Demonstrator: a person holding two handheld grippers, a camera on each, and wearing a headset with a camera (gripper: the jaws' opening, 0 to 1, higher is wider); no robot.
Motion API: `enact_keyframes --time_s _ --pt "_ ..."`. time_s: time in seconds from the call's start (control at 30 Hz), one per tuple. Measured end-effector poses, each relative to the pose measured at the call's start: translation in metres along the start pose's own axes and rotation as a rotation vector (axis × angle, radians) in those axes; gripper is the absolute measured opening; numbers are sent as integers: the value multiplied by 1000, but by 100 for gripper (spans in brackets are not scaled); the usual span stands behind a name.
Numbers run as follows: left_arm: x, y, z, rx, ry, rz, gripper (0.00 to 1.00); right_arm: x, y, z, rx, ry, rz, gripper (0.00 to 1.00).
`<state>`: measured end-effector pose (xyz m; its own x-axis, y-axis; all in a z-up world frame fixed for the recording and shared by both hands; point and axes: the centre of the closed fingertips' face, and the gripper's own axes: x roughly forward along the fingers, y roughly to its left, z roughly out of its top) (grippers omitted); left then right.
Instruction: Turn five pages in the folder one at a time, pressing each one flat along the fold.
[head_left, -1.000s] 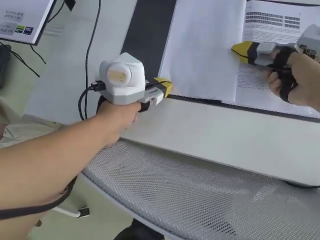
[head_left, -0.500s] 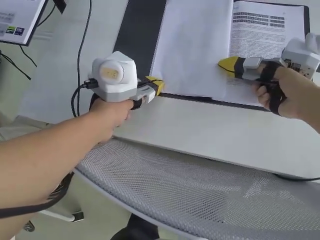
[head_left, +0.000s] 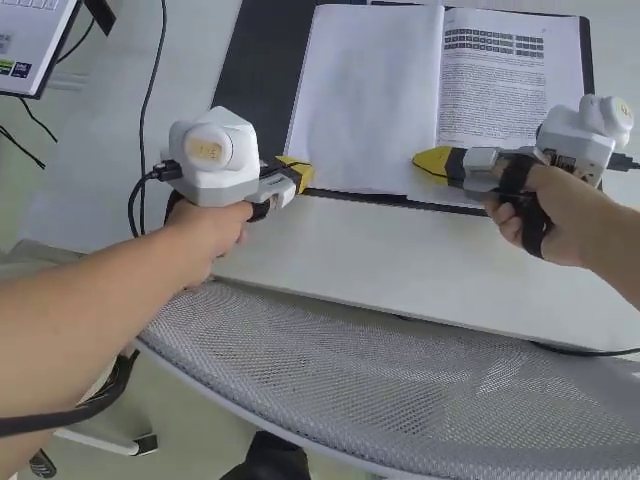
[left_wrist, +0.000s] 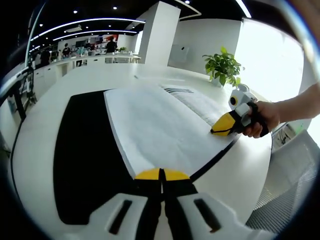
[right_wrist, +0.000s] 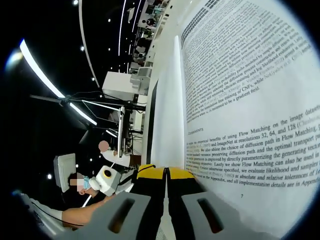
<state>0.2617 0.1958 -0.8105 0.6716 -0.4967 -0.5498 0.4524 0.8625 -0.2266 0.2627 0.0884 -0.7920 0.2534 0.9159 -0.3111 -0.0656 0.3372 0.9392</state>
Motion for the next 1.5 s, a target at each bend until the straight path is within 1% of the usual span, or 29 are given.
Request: enact_keyframes --time_s 0.23,0.37,0.47,0.57,0.6,0.63,0.67,0.7,0.73,0.77,0.8,0.87,0.9,0.93,0.97,1.0,1.03,1.07,1.1,1.17,1.2,1.27,1.3,1.33,1.37,1.4,1.5 --pt "-1 0 0 2 0 2 0 -4 -1 -12 7 20 6 0" --pt "-1 -1 0 2 0 1 0 -6 -1 -30 12 53 11 0" --pt "-1 -1 0 0 0 2 0 -9 2 -40 27 49 23 0" --pt "-1 -1 1 -3 3 3 0 -14 4 -45 22 38 20 0" --pt "-1 -1 1 -6 7 3 0 -17 6 -41 12 14 30 0" --pt "-1 -1 1 -9 12 5 0 -20 5 -35 -18 -21 34 0" --pt "-1 0 1 -16 15 8 0 -25 10 -31 -46 -55 26 0" --pt "-1 -1 1 -19 16 8 0 -29 13 -28 -70 -76 24 0" --pt "-1 -1 1 -36 19 9 0 -34 15 -26 -77 -94 11 0" --pt "-2 -1 1 -43 20 6 0 -43 17 -22 -115 -121 -6 0" --pt "-2 -2 1 -49 23 1 1 -49 17 -19 -139 -147 -20 3" --pt "-5 -6 2 -61 34 -7 6 -63 19 -16 -145 -172 -40 9" --pt "-7 -8 3 -63 33 -10 9 -69 19 -12 -170 -199 -51 11" --pt "-9 -11 5 -55 31 -19 10 -76 18 -10 -179 -220 -65 11" --pt "-11 -12 5 -54 34 -17 10 -85 18 -9 -182 -237 -83 11" --pt "-13 -12 6 -51 34 -15 9 -91 17 -6 -187 -256 -91 11" --pt "-16 -14 8 -49 31 -21 9 -100 16 -4 -182 -280 -104 12" --pt "-18 -15 9 -52 32 -23 10 -106 14 -3 -192 -296 -121 13" --pt "-22 -16 10 -54 35 -23 11 -114 13 1 -207 -328 -143 14" --pt "-29 -19 12 -43 40 -31 15 -126 9 3 -225 -356 -179 17" --pt "-32 -20 14 -39 41 -34 17 -135 6 4 -235 -377 -214 19" --pt "-40 -22 18 -32 37 -43 22 -149 7 7 -253 -423 -237 24" --pt "-46 -21 21 -34 37 -43 24 -153 7 7 -257 -430 -246 25" --pt "-50 -20 23 -39 38 -41 27 -161 6 7 -269 -439 -272 27" --pt "-56 -19 26 -52 29 -42 29 -167 6 8 -283 -457 -290 29" --pt "-60 -18 28 -60 23 -43 30 -173 7 8 -294 -469 -299 30" --pt "-75 -14 34 -79 5 -34 34 -187 8 5 -306 -482 -331 32"
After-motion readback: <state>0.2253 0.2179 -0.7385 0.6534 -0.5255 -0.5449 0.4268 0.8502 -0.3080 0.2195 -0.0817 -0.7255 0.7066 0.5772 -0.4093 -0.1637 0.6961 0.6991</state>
